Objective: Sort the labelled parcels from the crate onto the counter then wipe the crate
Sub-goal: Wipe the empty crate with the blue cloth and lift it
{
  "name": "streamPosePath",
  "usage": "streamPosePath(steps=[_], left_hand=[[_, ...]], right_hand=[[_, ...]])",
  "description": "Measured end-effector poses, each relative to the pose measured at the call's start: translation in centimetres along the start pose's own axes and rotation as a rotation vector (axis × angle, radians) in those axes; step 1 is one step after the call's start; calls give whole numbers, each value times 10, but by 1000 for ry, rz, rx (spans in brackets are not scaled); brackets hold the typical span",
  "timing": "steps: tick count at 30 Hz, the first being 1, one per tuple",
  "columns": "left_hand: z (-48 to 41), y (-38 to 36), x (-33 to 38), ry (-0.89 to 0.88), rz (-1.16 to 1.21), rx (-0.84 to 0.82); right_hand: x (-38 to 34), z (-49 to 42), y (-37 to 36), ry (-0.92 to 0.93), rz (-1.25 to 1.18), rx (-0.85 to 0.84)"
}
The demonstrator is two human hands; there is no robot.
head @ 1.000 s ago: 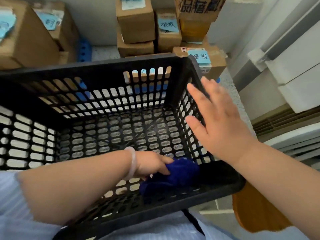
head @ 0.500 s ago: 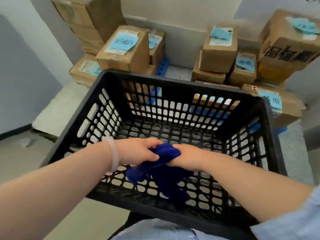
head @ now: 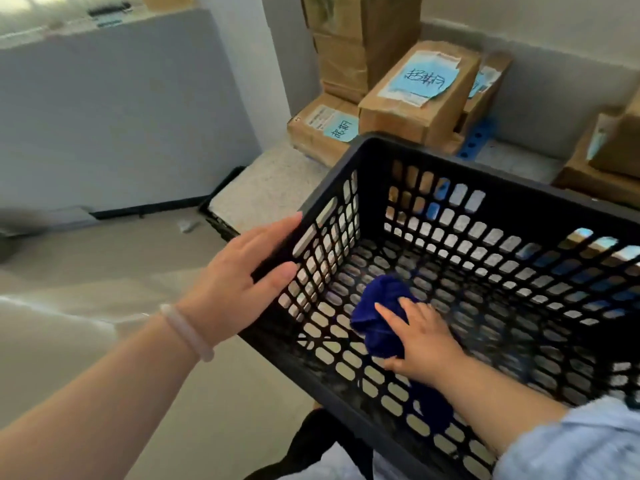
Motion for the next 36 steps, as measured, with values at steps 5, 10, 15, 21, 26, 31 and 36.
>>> streamPosePath(steps=[5, 10, 15, 21, 26, 31, 36], left_hand=[[-1, -16, -8, 63, -31, -72], [-1, -19, -9, 98, -110, -102], [-5, -21, -7, 133, -192, -155], [-5, -21, -5, 140, -241, -146], [-5, -20, -5, 133, -249, -122], [-6, -19, -9, 133, -268, -116], [-8, -19, -7, 145, -267, -124]], right_hand=[[10, -3, -9, -39, 40, 105], [3, -12, 2, -71, 61, 146], [8, -17, 12, -39, 106, 196], [-3, -25, 22, 6, -334, 195], [-61, -26, 15, 71, -1184, -285], [-113, -7, 2, 245, -1171, -479], [-119, 1, 9, 257, -1158, -447]])
Point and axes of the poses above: each hand's wrist, its own z-axis away from the middle knuckle, its own y-axis out of the back of the hand, x = y × z, the point moved 5 cm from there along -z, towards the middle knuckle, and after that the axes turned 4 degrees about -x, right-handed, at the moved point
